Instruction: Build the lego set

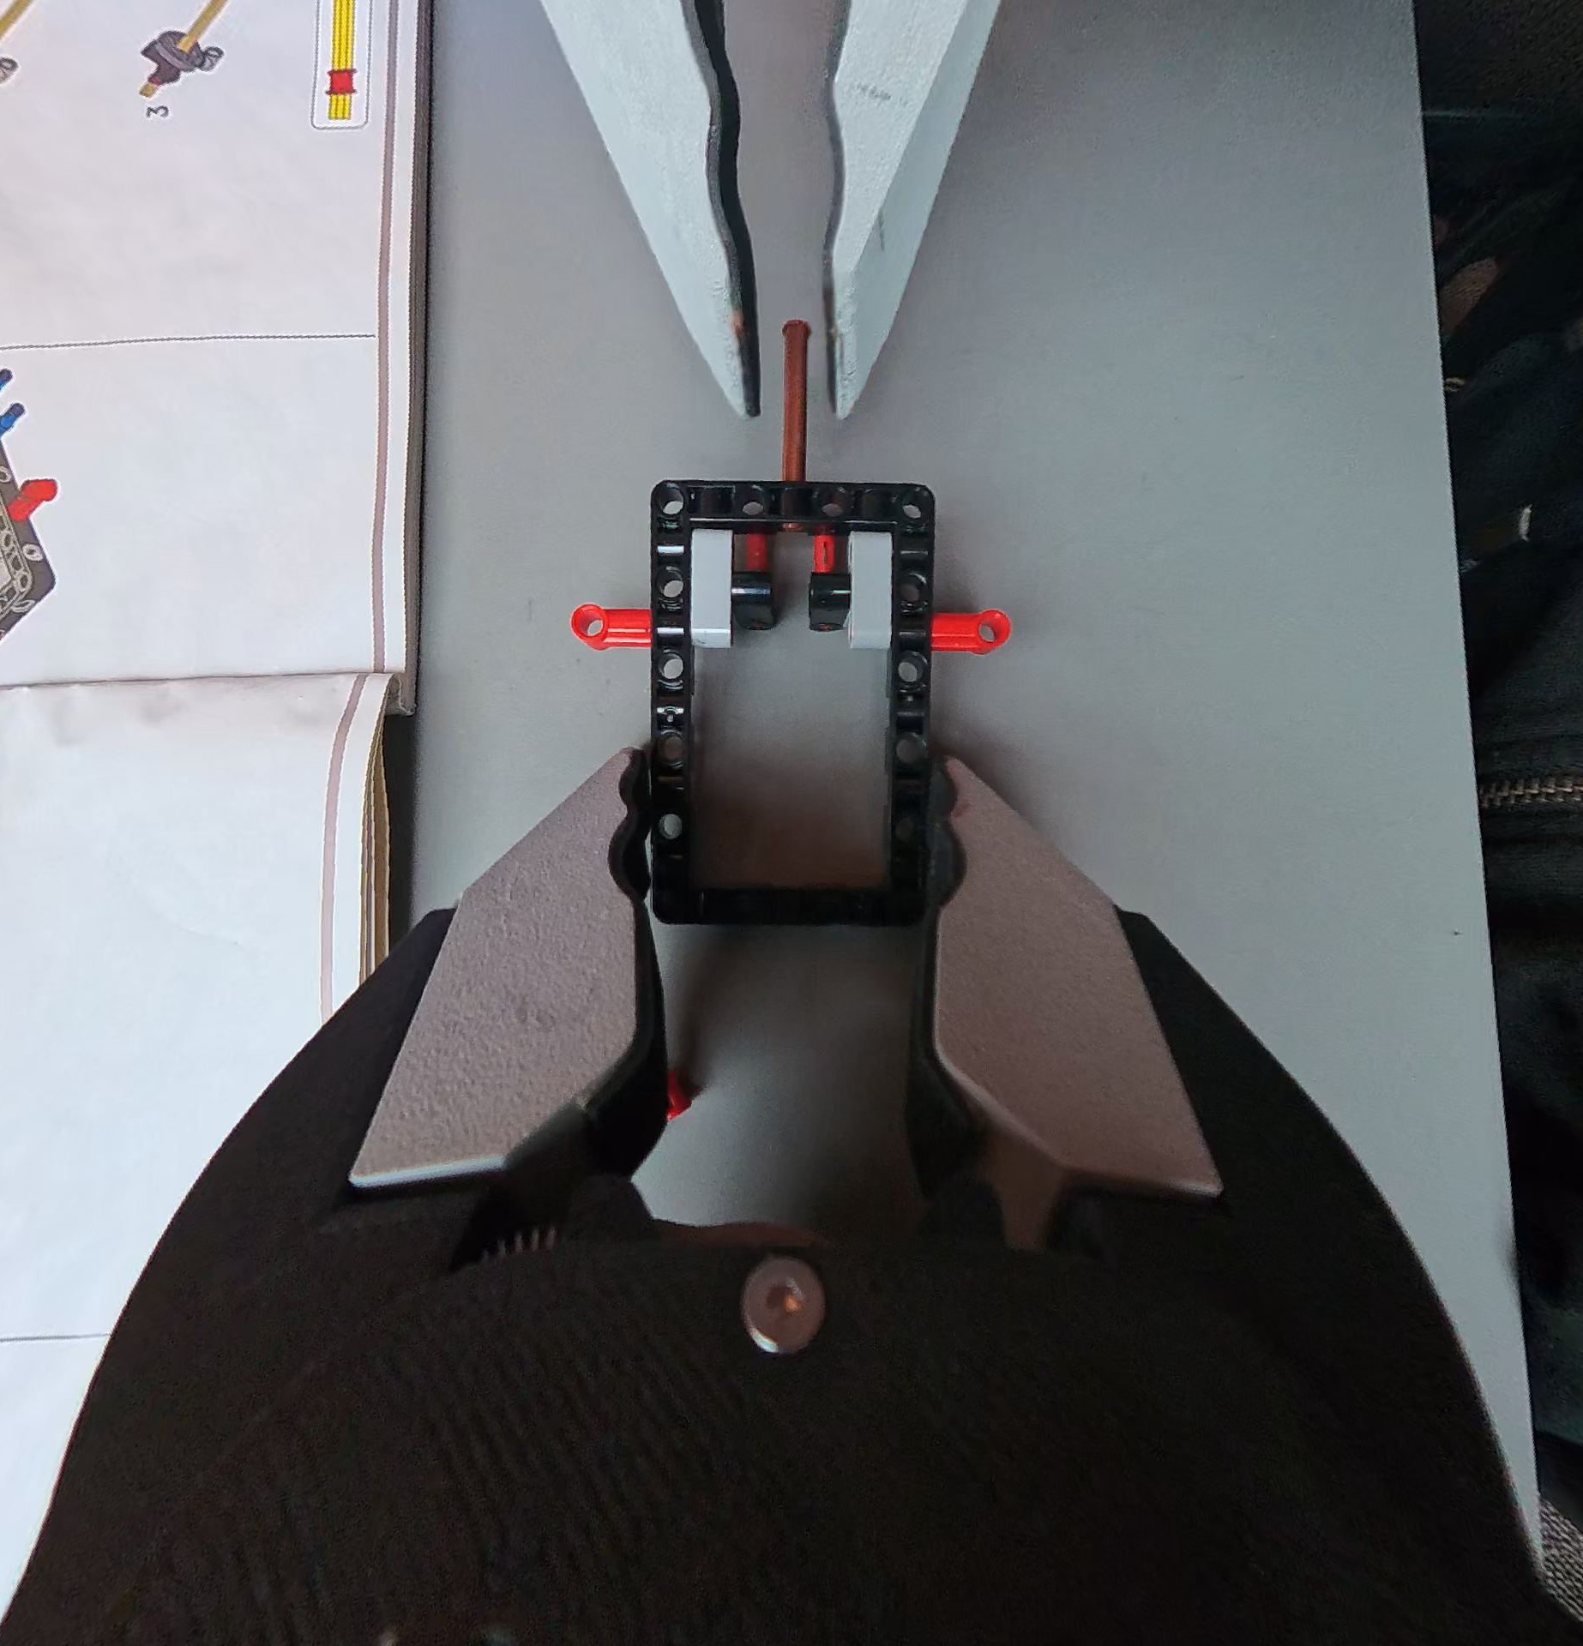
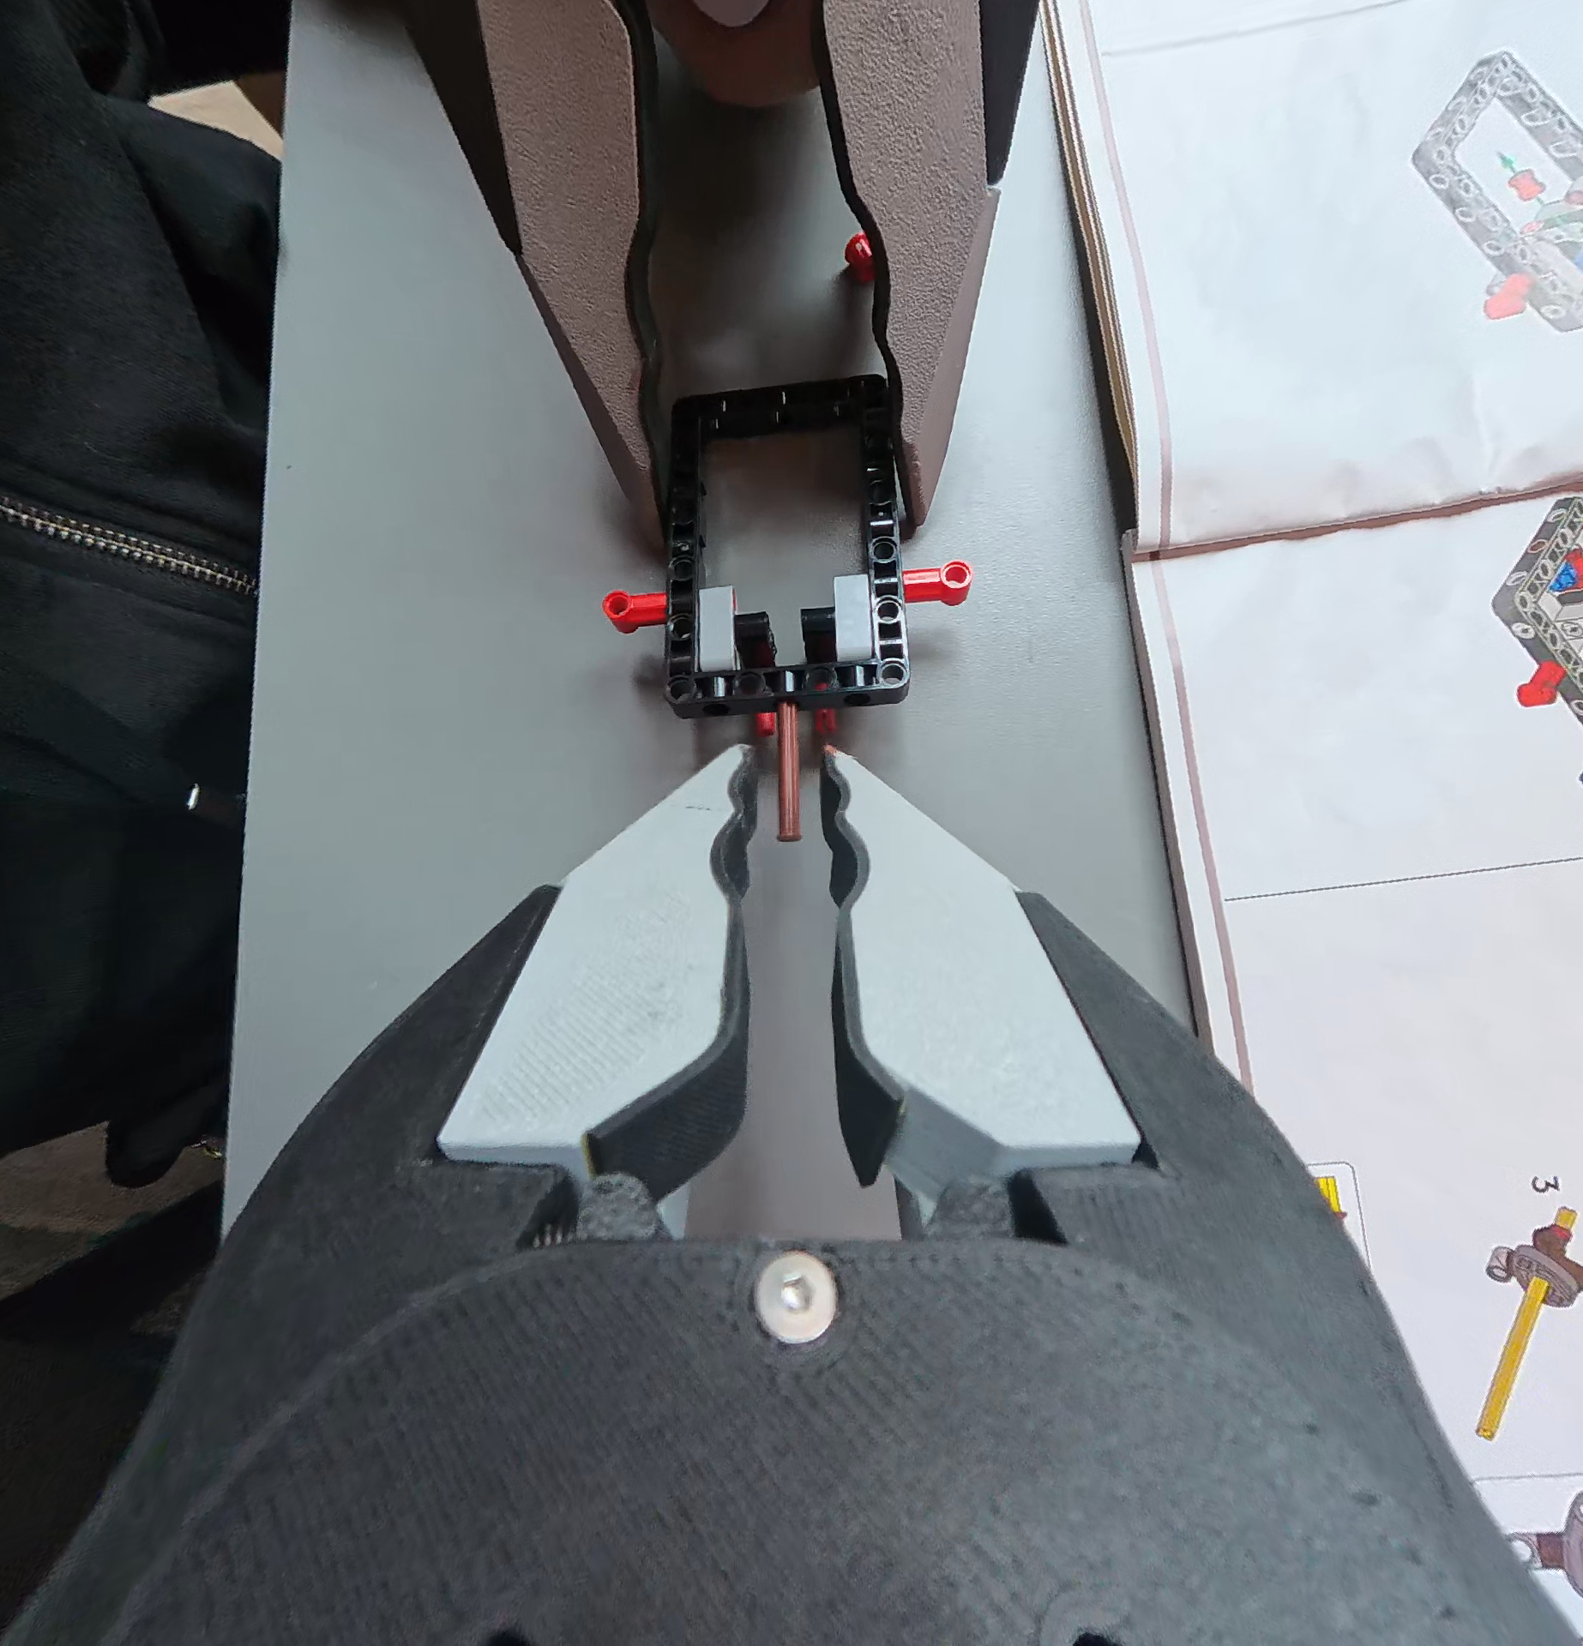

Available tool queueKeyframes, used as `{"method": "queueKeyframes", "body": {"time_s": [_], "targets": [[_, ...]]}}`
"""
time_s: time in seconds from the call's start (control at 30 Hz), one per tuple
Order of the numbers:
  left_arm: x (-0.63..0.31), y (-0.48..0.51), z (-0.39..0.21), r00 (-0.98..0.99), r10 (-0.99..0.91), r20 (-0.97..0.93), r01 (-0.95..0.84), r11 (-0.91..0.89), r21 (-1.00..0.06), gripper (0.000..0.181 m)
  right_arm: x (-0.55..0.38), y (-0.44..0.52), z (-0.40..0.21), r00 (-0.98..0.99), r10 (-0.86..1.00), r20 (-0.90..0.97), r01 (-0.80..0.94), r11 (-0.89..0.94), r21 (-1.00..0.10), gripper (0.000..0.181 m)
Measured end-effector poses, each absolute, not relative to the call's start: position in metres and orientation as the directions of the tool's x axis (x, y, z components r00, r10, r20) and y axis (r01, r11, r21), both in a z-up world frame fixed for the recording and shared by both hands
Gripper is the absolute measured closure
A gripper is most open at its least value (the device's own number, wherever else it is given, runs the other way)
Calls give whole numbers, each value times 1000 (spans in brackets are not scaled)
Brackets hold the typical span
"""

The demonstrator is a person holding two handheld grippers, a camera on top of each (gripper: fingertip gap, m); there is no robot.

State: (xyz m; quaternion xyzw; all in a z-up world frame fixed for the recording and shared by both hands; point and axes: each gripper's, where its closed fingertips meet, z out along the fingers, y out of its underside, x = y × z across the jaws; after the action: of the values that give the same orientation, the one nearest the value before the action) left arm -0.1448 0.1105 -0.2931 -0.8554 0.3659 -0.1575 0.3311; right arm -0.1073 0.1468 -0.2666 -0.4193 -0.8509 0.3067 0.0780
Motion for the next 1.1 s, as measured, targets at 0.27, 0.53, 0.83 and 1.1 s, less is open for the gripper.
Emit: {"method": "queueKeyframes", "body": {"time_s": [0.27,0.53,0.83,1.1], "targets": [[-142,110,-283,679,-733,50,-488,-501,-714,118,-107,155,-247,-613,782,-109,631,402,-663,157],[-187,102,-264,765,-643,-12,-454,-526,-719,120,-101,169,-233,-552,825,-121,569,267,-778,157],[-239,82,-287,784,-615,-89,-540,-604,-586,148,-94,182,-237,-524,836,-161,538,178,-824,161],[-225,83,-291,721,-691,-51,-583,-565,-583,154,-94,180,-244,-535,825,-181,540,168,-825,163]]}}
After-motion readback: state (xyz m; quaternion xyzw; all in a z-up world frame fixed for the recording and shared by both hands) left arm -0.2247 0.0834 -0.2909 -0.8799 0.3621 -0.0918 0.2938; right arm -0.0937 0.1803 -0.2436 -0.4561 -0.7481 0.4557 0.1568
